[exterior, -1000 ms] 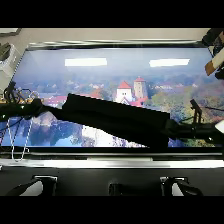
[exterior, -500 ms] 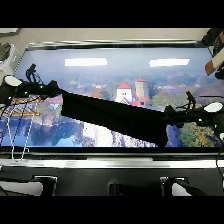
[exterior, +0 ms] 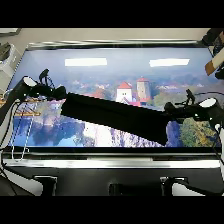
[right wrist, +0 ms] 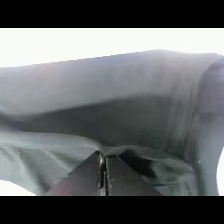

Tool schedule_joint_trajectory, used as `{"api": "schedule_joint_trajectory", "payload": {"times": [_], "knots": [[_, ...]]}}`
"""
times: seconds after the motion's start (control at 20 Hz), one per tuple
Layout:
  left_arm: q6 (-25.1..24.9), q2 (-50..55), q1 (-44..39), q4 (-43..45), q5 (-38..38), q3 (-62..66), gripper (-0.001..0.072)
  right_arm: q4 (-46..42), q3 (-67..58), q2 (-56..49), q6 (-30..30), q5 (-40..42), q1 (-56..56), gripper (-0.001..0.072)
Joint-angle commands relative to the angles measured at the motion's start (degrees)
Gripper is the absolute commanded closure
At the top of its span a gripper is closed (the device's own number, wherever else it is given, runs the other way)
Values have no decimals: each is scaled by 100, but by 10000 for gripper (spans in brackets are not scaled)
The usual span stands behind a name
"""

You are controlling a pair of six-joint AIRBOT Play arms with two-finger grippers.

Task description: Fold the clothes and pants, and hang the long-sleeved shirts on hangers.

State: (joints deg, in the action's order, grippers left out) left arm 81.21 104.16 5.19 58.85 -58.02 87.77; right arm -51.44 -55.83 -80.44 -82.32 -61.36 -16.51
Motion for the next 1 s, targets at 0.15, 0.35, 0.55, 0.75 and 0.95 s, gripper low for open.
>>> {"api": "schedule_joint_trajectory", "payload": {"times": [0.15, 0.35, 0.55, 0.75, 0.95], "knots": [[-15, 221, -199, 273, 142, 114, 389, -11, -81, -424, -9, -372, -48, 349], [-11, 72, -96, 651, -839, 964, 78, -57, -721, -133, 699, -1858, -710, 157], [201, -385, -142, 1615, -1484, 1576, 20, -323, -496, 240, 975, -1965, -1626, 89], [439, -885, -151, 1794, -1773, 1580, 17, 4, 409, 22, 1464, -1744, -1681, 42], [439, -1038, -160, 1794, -2031, 1580, 17, 570, 857, -304, 1937, -1357, -1681, 41]]}}
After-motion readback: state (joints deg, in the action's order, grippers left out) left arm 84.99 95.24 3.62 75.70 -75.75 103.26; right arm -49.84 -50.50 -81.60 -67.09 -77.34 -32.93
